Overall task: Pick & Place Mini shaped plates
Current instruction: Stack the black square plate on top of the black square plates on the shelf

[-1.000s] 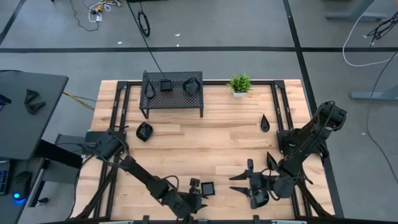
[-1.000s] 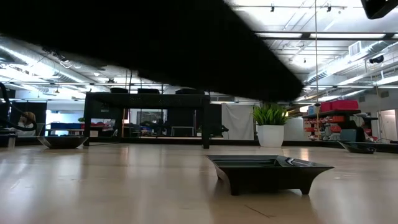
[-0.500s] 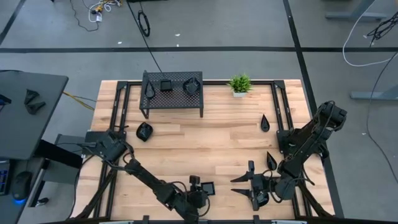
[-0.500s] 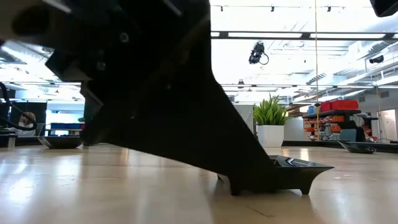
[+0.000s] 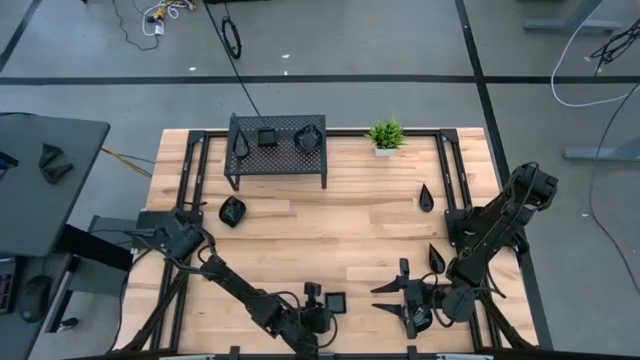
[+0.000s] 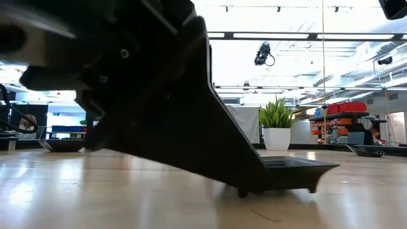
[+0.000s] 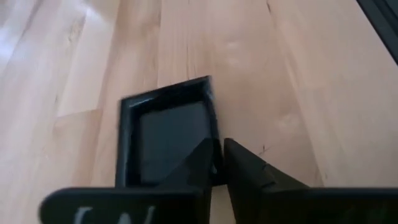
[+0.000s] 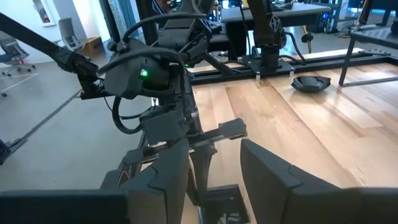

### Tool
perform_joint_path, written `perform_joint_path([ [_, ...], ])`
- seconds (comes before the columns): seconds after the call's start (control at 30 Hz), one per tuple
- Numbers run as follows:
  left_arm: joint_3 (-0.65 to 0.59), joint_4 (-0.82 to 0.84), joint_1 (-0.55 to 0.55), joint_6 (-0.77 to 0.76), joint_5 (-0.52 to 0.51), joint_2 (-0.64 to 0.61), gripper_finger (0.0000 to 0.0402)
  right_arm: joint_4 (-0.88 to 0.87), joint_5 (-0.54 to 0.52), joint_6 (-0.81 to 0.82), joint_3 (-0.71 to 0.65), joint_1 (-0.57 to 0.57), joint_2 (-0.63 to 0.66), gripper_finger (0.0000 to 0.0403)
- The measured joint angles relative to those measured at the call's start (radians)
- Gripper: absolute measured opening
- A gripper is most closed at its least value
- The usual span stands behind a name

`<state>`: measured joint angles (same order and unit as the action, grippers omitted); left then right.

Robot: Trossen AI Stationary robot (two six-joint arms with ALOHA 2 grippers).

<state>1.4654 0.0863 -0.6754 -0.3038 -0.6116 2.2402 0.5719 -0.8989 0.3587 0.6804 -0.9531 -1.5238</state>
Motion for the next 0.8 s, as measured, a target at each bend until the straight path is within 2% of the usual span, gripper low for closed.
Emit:
perform_joint_path([
  [0.17,0.0,-0.008,0.0,0.001,-0.016,0.0,0.0008,-0.01,0.0,0.012,0.0,0.0,0.0,0.0148],
  [0.33,0.015,-0.002,-0.012,0.02,-0.055,-0.002,0.0008,-0.013,0.0,0.015,0.0,0.0,0.0,0.0148],
  [0.47,0.054,0.031,-0.033,0.074,-0.127,-0.005,0.0004,-0.013,0.0,0.018,0.0,0.0,0.0,0.0148],
  [0.63,0.132,0.234,-0.054,0.052,-0.216,-0.046,0.0004,-0.015,0.0,0.022,0.0,0.0,0.0,0.0148],
  [0.8,0.194,0.572,-0.047,-0.012,-0.319,-0.137,0.0003,-0.022,0.0,0.023,0.0,0.0,0.0,0.0148],
])
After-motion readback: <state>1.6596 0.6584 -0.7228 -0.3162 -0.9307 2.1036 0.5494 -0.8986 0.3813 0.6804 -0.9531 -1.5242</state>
